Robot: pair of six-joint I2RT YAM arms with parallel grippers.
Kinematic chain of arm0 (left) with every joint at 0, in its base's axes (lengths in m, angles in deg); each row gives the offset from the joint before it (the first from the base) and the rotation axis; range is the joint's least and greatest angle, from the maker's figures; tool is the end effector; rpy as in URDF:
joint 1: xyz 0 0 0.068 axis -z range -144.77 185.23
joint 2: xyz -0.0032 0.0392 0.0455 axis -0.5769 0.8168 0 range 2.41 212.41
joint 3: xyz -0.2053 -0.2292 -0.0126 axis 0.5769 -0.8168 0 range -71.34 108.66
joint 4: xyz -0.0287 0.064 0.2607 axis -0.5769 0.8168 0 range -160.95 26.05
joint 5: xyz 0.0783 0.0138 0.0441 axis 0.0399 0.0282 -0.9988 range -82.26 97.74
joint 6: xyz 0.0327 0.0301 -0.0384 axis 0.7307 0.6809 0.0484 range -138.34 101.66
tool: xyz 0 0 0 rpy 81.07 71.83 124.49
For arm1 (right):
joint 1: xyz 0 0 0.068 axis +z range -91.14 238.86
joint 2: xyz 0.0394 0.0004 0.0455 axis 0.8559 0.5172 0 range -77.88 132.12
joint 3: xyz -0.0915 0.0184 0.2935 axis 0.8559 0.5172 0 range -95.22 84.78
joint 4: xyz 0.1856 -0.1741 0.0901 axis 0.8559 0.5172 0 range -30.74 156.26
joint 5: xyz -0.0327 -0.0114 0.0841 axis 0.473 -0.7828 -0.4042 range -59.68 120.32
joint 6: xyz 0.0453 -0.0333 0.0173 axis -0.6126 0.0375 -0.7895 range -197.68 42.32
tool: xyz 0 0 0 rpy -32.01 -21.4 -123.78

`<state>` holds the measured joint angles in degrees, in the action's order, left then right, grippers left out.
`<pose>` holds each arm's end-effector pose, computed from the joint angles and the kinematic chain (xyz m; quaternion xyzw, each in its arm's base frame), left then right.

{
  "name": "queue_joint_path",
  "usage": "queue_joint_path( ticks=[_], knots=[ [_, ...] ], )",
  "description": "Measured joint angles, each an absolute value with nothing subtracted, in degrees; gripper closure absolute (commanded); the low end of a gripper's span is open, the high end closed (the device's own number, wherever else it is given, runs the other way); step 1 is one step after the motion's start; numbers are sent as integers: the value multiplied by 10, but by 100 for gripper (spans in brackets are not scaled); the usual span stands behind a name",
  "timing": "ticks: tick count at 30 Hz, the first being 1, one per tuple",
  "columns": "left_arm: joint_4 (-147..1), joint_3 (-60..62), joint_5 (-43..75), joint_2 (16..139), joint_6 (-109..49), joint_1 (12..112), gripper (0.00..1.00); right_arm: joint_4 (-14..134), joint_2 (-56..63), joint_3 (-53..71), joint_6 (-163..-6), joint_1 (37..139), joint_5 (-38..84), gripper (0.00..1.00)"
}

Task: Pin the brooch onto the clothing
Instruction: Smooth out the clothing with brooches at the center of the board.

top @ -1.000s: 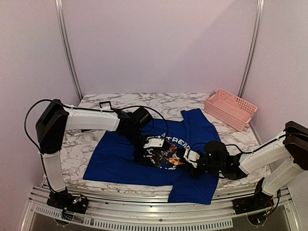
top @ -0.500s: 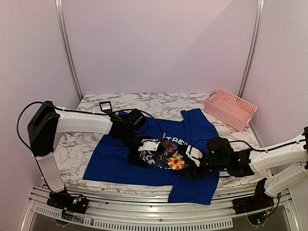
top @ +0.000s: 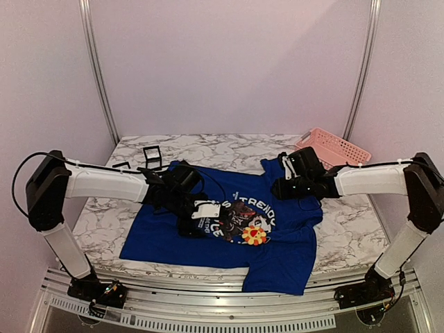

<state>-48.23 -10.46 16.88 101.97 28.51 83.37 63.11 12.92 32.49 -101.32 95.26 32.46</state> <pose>0.2361 -0.2735 0.1958 0.7254 0.6381 -0.0800 0.2453 0.2798 0.2045 0.2239 -0.0942 0.9098 0.1873 0.3581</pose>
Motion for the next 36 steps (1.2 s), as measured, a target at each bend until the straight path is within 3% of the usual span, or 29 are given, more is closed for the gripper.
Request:
queue_joint_path(
  ticks=[4, 11, 20, 28, 32, 34, 36],
  knots=[
    [-484, -142, 156, 984, 293, 834, 11, 681, 296, 230, -1036, 910, 317, 67],
    [-489, -185, 143, 957, 315, 837, 11, 726, 449, 8, -1031, 833, 311, 65],
    [-506, -223, 148, 939, 331, 850, 10, 798, 599, -241, -994, 811, 293, 60],
    [-490, -216, 169, 935, 311, 869, 8, 842, 631, -309, -952, 809, 250, 56],
    [-435, -131, 179, 939, 270, 858, 5, 861, 616, -302, -936, 810, 254, 53],
    [-417, -73, 177, 945, 260, 845, 8, 873, 582, -268, -930, 815, 268, 51],
    [-396, 0, 166, 964, 255, 820, 19, 881, 529, -223, -927, 820, 288, 51]
  ],
)
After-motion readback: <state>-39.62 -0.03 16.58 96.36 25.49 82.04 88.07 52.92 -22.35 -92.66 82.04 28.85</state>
